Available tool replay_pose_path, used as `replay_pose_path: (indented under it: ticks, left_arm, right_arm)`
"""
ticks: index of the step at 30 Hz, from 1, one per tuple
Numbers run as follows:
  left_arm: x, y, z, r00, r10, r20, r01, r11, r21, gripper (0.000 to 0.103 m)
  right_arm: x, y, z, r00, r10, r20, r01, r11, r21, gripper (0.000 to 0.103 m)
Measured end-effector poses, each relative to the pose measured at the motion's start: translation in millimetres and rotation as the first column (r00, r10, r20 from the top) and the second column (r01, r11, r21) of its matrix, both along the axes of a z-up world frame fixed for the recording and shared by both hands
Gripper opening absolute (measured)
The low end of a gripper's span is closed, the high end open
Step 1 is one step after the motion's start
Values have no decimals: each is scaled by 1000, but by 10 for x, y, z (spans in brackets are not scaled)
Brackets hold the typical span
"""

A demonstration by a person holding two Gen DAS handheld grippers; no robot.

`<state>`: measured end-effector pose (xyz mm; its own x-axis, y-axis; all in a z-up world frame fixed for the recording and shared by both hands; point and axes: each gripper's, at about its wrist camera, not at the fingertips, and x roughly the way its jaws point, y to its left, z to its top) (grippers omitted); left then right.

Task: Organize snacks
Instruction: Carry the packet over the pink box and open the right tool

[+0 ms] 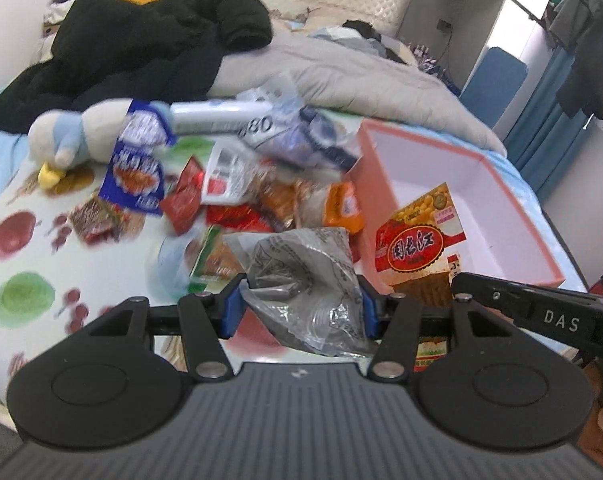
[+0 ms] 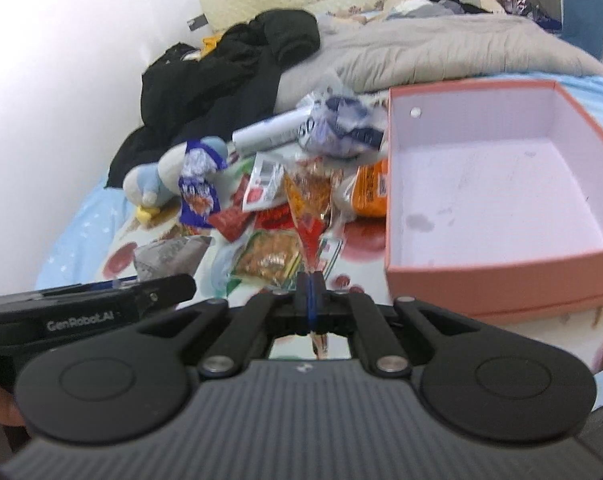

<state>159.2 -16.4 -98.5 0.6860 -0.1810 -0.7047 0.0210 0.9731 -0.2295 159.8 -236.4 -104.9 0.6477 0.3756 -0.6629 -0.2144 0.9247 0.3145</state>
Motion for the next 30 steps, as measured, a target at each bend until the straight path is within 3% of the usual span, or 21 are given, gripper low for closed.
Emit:
replay_pose_path:
  ticks: [8, 15, 18, 23, 30]
  left_arm:
    - [352, -338, 470, 998, -40, 53, 41, 999, -23, 61]
    - [791, -742, 552, 993, -104, 53, 107, 993, -52, 61]
    - [1024, -926, 467, 991, -132, 25, 134, 987, -88, 61]
    - [1443, -1282, 158, 981, -188, -39, 184, 979, -84, 61]
    - [1898, -1661, -425, 958, -239, -158, 230, 970, -73, 61]
  right_arm:
    - [132, -283, 504, 998, -33, 60, 32, 999, 23, 3]
    - [394, -662, 658, 990, -110, 89, 108, 994, 22, 3]
    - [532, -846, 628, 985, -143, 97, 144, 990, 5, 3]
    - [814, -1123, 447, 982, -174, 70, 175, 984, -16, 3]
    - [1182, -1395, -94, 979, -199, -38, 197, 979, -56, 3]
